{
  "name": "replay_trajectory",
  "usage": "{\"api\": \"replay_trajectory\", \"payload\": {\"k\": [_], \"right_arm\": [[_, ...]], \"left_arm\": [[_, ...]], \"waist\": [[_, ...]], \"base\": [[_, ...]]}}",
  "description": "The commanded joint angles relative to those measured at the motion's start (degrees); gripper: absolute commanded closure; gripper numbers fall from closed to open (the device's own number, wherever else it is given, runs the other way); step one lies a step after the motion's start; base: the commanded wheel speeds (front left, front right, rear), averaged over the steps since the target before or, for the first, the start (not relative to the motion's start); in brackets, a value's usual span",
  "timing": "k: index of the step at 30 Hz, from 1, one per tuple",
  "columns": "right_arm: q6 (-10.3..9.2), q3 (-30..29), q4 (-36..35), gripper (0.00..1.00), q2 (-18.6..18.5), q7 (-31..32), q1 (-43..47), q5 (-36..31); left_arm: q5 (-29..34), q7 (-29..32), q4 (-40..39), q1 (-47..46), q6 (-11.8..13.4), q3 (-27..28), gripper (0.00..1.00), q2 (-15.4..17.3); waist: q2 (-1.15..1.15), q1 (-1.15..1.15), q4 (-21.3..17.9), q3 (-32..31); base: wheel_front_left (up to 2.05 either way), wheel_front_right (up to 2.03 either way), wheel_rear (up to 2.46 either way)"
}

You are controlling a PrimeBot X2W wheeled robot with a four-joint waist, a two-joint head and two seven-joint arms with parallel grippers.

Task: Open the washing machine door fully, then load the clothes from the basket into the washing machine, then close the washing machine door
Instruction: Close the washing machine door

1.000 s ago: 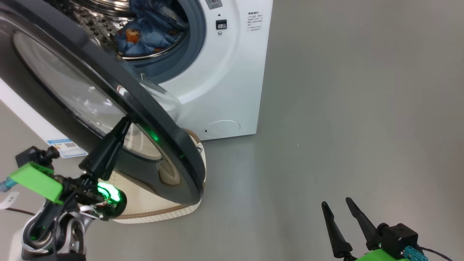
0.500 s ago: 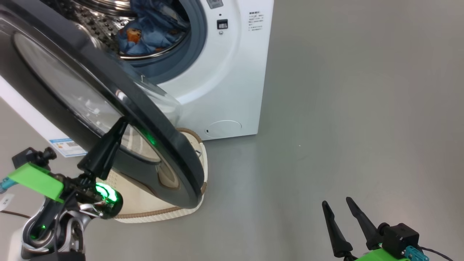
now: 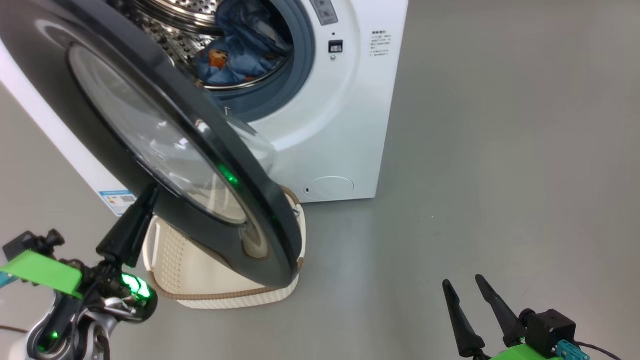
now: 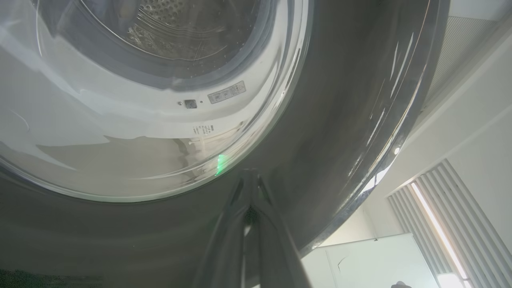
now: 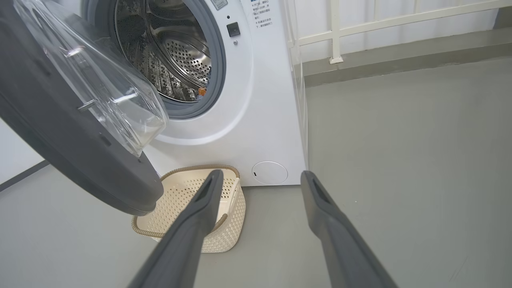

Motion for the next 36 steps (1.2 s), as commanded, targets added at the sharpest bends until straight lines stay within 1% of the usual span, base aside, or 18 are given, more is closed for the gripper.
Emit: {"api": "replay_trajectory", "payload": {"k": [1,12,13,15,16,17,21,28,33,36], "right_arm": [[0.17,1.6,-1.1,0.0,-0.1,-0.3,-1.2,0.2],[0.17,1.6,-0.8,0.0,-0.1,-0.3,-1.0,0.7],[0.17,1.6,-0.9,0.0,-0.1,-0.3,-1.1,0.7],[0.17,1.7,-1.0,0.0,-0.1,-0.3,-1.0,0.8],[0.17,1.7,-1.0,0.0,-0.1,-0.3,-1.0,0.8],[0.17,1.7,-1.0,0.0,-0.1,-0.3,-0.9,0.7],[0.17,1.6,-1.0,0.0,-0.1,-0.3,-0.7,0.6],[0.17,1.8,-1.0,0.0,-0.1,-0.3,-0.7,0.7],[0.17,1.9,-1.0,0.0,-0.1,-0.3,-0.7,0.6],[0.17,2.1,-1.1,0.0,-0.1,-0.3,-0.8,0.6]], "left_arm": [[0.5,-0.4,-1.7,-0.2,-0.6,2.0,1.0,1.3],[0.7,-2.7,-1.9,2.3,-0.6,2.9,1.0,1.3],[0.7,-3.1,-1.8,2.6,-0.6,3.0,0.86,1.3],[0.9,-3.7,-1.7,3.2,-0.6,3.2,0.54,1.3],[1.1,-4.1,-1.7,3.4,-0.6,3.3,0.02,1.3],[1.4,-4.3,-1.7,3.7,-0.6,3.4,0.0,1.3],[2.8,-7.1,-2.6,4.3,-0.6,4.5,0.0,1.3],[9.5,-14.3,-6.6,4.6,-0.6,6.4,0.0,1.5],[15.1,-20.2,-9.5,5.2,-0.6,4.9,0.0,3.4],[19.8,-25.9,-11.1,6.0,-0.6,2.7,0.0,5.8]], "waist": [[0.0,0.0,0.5,-0.5],[0.0,0.0,1.8,-1.6],[0.0,0.0,1.9,-1.6],[0.0,0.0,2.0,-1.7],[0.0,0.0,2.0,-1.7],[0.0,0.0,2.1,-1.7],[0.0,0.0,2.3,-1.8],[0.0,0.0,2.6,-2.0],[0.0,0.0,2.7,-2.2],[0.0,0.0,2.6,-2.2]], "base": [[0.0,0.0,0.0],[0.0,0.0,0.0],[0.0,0.0,0.0],[0.0,0.0,0.0],[0.0,0.0,0.0],[0.0,0.0,0.0],[0.0,0.0,0.0],[0.0,0.0,0.0],[0.0,0.0,0.0],[0.0,0.0,0.0]]}}
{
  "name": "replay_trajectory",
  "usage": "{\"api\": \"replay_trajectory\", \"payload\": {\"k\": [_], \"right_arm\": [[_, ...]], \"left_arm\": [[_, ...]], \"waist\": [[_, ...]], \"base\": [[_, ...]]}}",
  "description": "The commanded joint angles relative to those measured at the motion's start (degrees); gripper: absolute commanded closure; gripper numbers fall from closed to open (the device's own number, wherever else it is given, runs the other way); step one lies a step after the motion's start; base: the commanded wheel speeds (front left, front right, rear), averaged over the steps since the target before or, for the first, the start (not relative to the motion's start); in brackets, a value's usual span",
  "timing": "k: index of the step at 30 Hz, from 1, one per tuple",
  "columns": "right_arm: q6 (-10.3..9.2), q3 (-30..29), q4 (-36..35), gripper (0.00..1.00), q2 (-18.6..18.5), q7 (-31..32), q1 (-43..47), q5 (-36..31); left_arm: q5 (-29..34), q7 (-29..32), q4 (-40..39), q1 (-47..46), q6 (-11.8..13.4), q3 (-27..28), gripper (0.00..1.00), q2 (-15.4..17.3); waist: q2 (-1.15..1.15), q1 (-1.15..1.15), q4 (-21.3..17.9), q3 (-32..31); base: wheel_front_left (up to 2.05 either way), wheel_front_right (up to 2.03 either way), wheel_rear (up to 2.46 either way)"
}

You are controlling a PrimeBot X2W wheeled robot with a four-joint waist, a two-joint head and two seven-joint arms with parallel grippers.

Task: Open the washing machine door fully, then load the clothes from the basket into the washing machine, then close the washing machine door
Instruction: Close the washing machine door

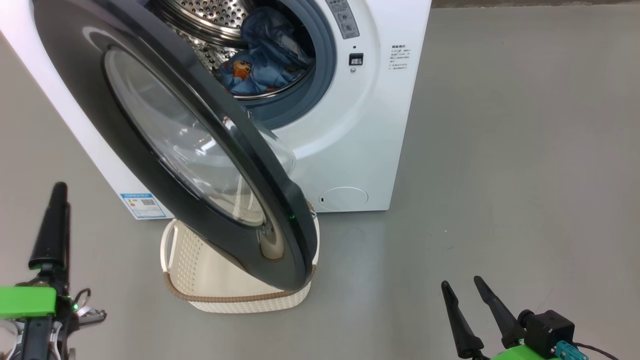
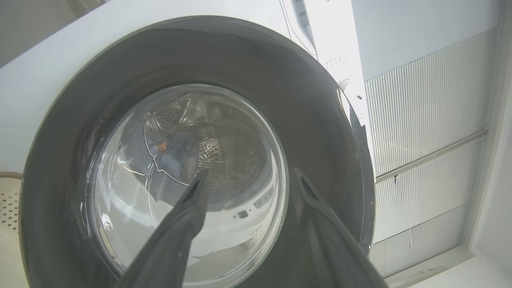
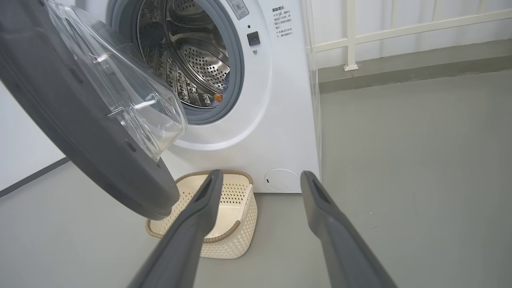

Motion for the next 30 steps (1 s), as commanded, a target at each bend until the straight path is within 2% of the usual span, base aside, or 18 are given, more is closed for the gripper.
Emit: {"api": "replay_trajectory", "payload": {"k": [1,4,5,10,15,19,30], "right_arm": [[0.17,1.8,-1.5,0.0,-0.1,-0.3,-0.9,0.0],[0.17,1.9,-1.7,0.0,-0.1,-0.3,-1.0,-0.1],[0.17,1.9,-1.7,0.0,-0.1,-0.3,-1.0,-0.1],[0.17,2.0,-1.9,0.0,-0.1,-0.3,-0.9,-0.2],[0.17,2.0,-2.0,0.0,-0.1,-0.3,-0.9,0.0],[0.17,2.0,-2.3,0.0,-0.1,-0.3,-1.1,0.1],[0.17,2.1,-2.4,0.0,-0.1,-0.3,-1.3,0.1]], "left_arm": [[2.2,-3.3,-2.3,-0.3,-0.4,0.5,0.0,3.2],[5.1,-9.9,-2.5,0.5,-0.4,-2.9,0.0,6.2],[5.1,-9.9,-2.5,0.5,-0.4,-2.9,0.0,6.2],[11.1,-20.4,-0.4,2.1,-0.4,-10.4,0.0,13.2],[19.3,-24.0,2.4,2.3,-0.4,-14.9,0.0,18.4],[28.1,-24.1,1.1,2.1,-0.4,-13.2,0.0,17.8],[43.5,-24.1,1.2,4.6,-0.4,-11.2,0.0,16.3]], "waist": [[0.0,0.0,0.0,0.0],[0.0,0.0,-0.1,0.0],[0.0,0.0,-0.1,0.0],[0.0,0.0,-0.2,0.1],[0.0,0.0,-0.2,0.4],[0.0,0.0,-0.2,0.6],[0.0,0.0,-0.3,0.7]], "base": [[0.0,0.0,0.0],[0.0,0.0,0.0],[0.0,0.0,0.0],[0.0,0.0,0.0],[0.0,0.0,0.0],[0.0,0.0,0.0],[0.0,0.0,0.0]]}}
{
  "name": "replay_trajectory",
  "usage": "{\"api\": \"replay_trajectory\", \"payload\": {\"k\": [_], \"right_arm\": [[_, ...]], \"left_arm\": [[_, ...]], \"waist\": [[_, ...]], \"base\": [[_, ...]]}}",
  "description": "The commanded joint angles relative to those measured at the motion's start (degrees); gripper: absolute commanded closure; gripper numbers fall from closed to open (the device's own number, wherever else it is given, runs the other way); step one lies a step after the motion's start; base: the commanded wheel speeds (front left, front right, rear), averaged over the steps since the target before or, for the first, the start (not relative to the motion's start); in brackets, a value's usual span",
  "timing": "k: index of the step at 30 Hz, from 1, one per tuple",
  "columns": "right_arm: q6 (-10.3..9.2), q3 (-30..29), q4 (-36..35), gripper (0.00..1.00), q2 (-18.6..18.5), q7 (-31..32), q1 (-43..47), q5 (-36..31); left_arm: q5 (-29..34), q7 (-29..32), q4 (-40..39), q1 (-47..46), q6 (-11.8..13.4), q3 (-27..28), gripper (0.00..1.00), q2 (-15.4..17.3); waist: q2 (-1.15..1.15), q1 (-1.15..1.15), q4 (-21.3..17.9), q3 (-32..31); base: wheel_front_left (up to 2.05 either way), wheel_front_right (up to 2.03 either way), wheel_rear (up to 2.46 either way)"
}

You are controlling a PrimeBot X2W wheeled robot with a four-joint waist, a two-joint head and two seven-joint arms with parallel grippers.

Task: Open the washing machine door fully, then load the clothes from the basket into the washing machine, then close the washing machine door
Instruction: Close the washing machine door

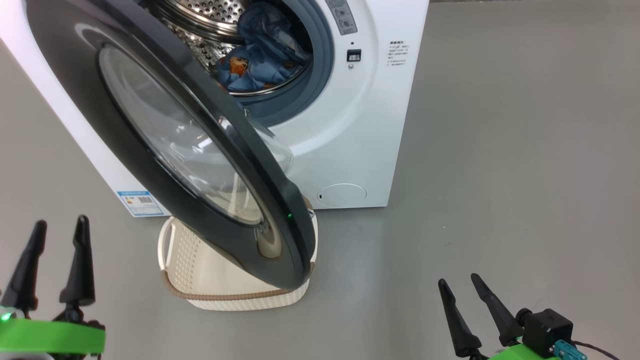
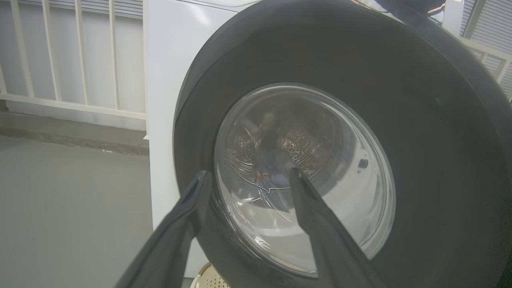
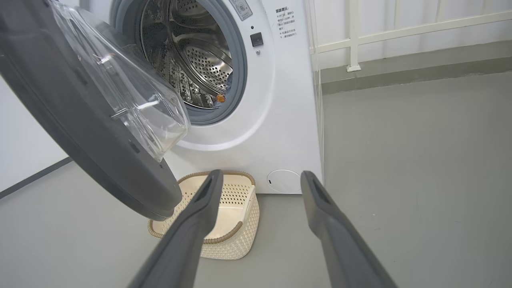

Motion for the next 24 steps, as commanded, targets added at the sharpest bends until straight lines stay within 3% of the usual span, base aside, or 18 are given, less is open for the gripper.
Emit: {"api": "replay_trajectory", "payload": {"k": [1,11,24], "right_arm": [[0.17,1.5,-1.5,0.0,-0.1,-0.3,-1.3,0.1],[0.17,1.3,-1.7,0.0,-0.1,-0.3,-1.2,0.1],[0.17,1.3,-1.9,0.0,-0.1,-0.3,-1.4,0.0]], "left_arm": [[2.1,-0.4,-1.1,-0.4,-0.4,2.4,0.0,1.5],[10.0,-0.4,0.1,4.0,-0.4,5.1,0.0,-1.1],[11.4,-0.4,2.4,8.7,-0.4,5.0,0.0,-3.1]], "waist": [[0.0,0.0,-0.1,0.1],[0.0,0.0,-0.5,0.1],[0.0,0.0,-0.9,-0.5]], "base": [[0.0,0.0,0.0],[0.0,0.0,0.0],[0.0,0.0,0.0]]}}
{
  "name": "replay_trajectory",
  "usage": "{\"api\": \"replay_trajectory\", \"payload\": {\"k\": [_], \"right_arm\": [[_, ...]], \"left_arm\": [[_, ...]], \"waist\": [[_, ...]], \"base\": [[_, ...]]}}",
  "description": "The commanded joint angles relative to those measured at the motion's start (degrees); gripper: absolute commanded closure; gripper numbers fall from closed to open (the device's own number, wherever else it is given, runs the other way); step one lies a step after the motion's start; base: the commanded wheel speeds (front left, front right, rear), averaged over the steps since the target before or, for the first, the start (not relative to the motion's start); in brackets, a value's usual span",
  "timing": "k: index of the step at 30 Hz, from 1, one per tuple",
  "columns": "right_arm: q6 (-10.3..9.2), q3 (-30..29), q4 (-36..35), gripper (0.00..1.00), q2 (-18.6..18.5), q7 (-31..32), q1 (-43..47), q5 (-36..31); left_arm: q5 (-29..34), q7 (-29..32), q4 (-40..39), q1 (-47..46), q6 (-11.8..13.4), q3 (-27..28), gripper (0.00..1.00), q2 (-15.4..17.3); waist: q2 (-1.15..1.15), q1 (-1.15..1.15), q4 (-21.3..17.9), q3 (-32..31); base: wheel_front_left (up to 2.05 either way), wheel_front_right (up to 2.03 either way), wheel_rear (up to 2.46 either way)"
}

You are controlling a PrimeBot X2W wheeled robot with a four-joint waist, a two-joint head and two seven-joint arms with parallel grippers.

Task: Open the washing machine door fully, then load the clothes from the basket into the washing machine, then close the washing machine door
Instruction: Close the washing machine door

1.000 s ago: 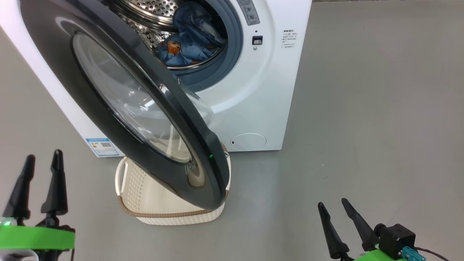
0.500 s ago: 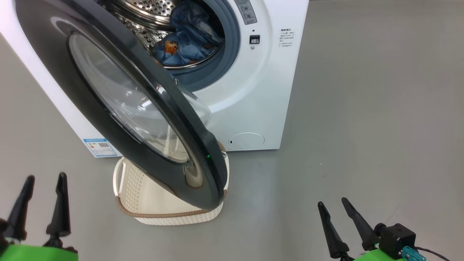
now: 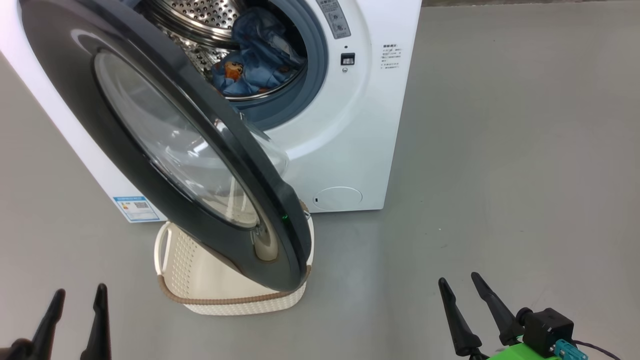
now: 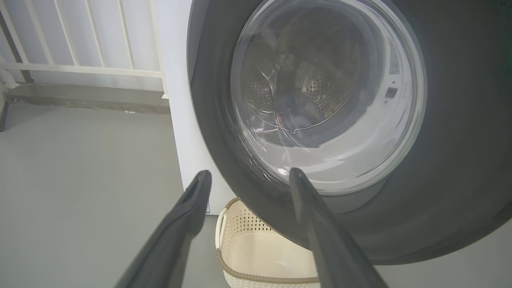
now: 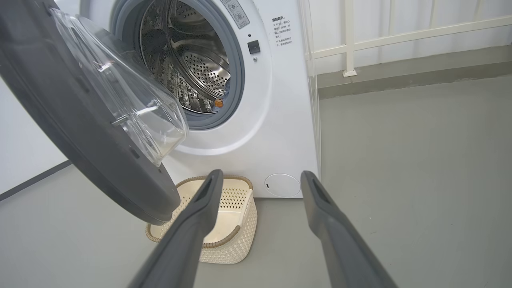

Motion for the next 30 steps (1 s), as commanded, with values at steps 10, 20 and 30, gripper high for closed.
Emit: {"api": "replay_trajectory", "payload": {"k": [10,20,30], "right_arm": [[0.17,1.3,-1.5,0.0,-0.1,-0.3,-1.4,-0.2],[0.17,1.3,-1.3,0.0,-0.1,-0.3,-1.3,-0.6],[0.17,1.5,-1.2,0.0,-0.1,-0.3,-1.2,-0.6]], "left_arm": [[1.4,-0.4,-1.0,1.1,-0.1,2.4,0.0,0.0],[1.9,-0.4,-0.3,1.7,-0.1,2.5,0.0,-1.0],[1.9,-0.4,-0.3,2.1,-0.1,2.9,0.0,-1.2]], "waist": [[0.0,0.0,-0.3,-0.8],[0.0,0.0,-0.4,-1.6],[0.0,0.0,-0.4,-1.7]], "base": [[0.0,0.0,0.0],[0.0,0.0,0.0],[0.0,0.0,0.0]]}}
